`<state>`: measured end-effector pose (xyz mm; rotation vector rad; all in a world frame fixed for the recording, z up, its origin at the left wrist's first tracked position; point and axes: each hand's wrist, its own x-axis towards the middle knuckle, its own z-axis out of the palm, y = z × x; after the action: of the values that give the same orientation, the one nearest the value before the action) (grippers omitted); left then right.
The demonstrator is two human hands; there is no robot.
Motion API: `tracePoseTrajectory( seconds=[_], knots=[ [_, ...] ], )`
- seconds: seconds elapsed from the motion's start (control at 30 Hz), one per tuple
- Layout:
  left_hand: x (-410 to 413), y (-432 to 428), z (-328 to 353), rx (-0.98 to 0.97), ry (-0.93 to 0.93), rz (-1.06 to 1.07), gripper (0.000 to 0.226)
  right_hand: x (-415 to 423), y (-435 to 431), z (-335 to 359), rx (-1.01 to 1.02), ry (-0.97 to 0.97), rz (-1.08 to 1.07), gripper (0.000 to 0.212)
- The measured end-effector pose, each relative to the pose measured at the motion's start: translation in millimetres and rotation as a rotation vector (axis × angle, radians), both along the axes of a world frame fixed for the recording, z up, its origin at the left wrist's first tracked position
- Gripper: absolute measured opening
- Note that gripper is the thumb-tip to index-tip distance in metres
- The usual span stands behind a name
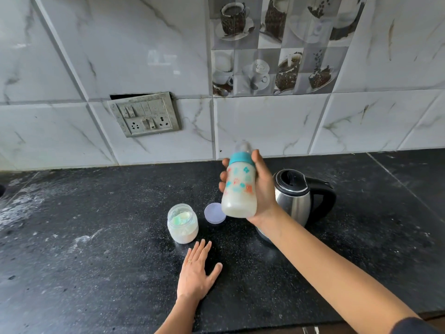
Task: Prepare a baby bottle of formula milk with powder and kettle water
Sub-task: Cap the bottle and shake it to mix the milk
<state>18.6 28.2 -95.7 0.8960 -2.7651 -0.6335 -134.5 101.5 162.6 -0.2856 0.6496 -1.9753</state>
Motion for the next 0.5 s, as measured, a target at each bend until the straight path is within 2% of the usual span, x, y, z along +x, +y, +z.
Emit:
tracePoseTrajectory(
  seconds=[0.07,0.17,0.27,0.33,0.43,0.5],
  knots=[
    [1,-1,0,-0.007,-0.001,0.002,0.075,-2,-2,2,0.006,0.008,-0.021,0.050],
    [-1,0,0,-0.004,-0.004,0.002,0.074,-15,-5,9,-0.111,-0.213,-0.186,0.043],
    [-1,1,2,-0.002,-0.008,0.007,0.073,-5,-1,0,-0.010,-0.043,-0.039,0.049],
    [-1,0,2,-0.003,-0.010,0.008,0.073,-1,-2,0,0.027,0.018,-0.031,0.050],
    [-1,1,2,-0.007,-0.014,0.005,0.073,-14,-10,4,-0.099,-0.227,-0.197,0.045],
    [0,1,3,-0.001,-0.010,0.007,0.072,-11,-9,-2,-0.073,-0.203,-0.138,0.045]
  ],
)
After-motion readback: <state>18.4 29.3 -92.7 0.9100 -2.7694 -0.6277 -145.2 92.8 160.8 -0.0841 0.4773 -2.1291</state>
